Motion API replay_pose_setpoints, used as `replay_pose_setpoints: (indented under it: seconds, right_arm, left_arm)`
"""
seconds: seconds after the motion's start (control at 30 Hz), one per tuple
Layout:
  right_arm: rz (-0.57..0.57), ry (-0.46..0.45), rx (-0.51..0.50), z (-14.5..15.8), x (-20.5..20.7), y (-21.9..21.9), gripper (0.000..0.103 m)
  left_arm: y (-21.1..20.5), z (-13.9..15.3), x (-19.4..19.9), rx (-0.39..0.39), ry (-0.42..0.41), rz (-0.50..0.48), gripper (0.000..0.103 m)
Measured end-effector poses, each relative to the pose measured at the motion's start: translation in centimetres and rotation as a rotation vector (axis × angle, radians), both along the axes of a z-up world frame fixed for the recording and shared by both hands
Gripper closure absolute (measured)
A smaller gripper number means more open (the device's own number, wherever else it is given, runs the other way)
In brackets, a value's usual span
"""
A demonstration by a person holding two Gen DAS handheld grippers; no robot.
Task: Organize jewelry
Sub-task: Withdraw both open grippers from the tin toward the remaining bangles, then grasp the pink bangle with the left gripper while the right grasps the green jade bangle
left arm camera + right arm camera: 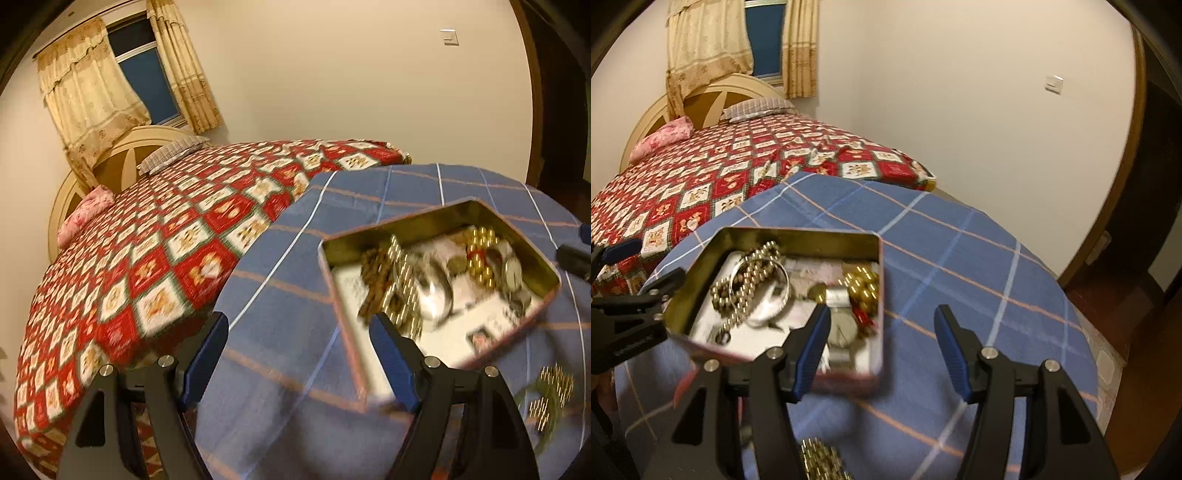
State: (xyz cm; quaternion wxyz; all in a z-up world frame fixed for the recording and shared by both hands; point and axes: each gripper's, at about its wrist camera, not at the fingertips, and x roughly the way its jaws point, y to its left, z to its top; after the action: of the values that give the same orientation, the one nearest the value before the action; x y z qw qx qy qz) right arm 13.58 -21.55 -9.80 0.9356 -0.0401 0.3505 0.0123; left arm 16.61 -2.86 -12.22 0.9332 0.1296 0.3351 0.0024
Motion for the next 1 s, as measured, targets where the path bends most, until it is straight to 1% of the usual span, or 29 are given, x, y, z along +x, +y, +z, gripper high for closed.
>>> replay_pose_setpoints:
  seconds: [0.13, 0.27, 0.4, 0.57, 0.67, 0.7, 0.73, 0.8, 0.83, 0.9, 1.0]
  right_arm:
    - [-0.022, 0.01, 0.01, -0.7, -3.0, -0.8, 0.041]
    - [-0.031, 0.026, 0.026, -1.7, -5.1, -1.0, 0.041]
    - [-0.025, 0.041, 0.036, -2.6, -6.3, -0.7, 0.041]
    - [-0.017, 0.059, 0.045, -3.7, -6.4, -0.1, 0.041]
    - [-0.011, 0.055, 0.047, -4.0, -6.5, 0.2, 0.038]
    - [-0.006, 0.054, 0.045, -4.1, -6.6, 0.3, 0.036]
    - [-0.002, 0.054, 0.04, -4.2, -6.6, 0.5, 0.035]
    - [0.003, 0.051, 0.026, -4.3, -6.9, 0.7, 0.035]
    - [0.004, 0.046, 0.025, -4.3, -7.0, 0.7, 0.035]
    - [0.001, 0.042, 0.03, -4.2, -7.1, 0.6, 0.032]
    - [0.001, 0.043, 0.034, -4.3, -7.1, 0.6, 0.032]
  left_arm:
    - [1.3, -0.6, -3.1, -0.034, -0.005, 0.009, 0.024]
    - [1.7, -1.6, -5.3, -0.064, 0.019, 0.002, 0.024]
    - [0.9, -2.3, -5.5, -0.055, 0.038, -0.013, 0.024]
    - [-0.7, -2.7, -5.7, -0.039, 0.049, -0.046, 0.024]
    - [-1.4, -3.4, -5.6, -0.031, 0.076, -0.065, 0.024]
    - [-1.7, -3.7, -5.5, -0.019, 0.084, -0.067, 0.024]
    - [-1.8, -4.2, -5.3, 0.002, 0.095, -0.063, 0.024]
    - [-1.7, -4.5, -5.2, 0.013, 0.096, -0.062, 0.024]
    - [-1.8, -5.0, -4.9, 0.045, 0.121, -0.053, 0.024]
    - [-1.2, -5.2, -5.0, 0.031, 0.117, -0.057, 0.024]
    - [-0.3, -5.2, -4.8, 0.004, 0.125, -0.045, 0.024]
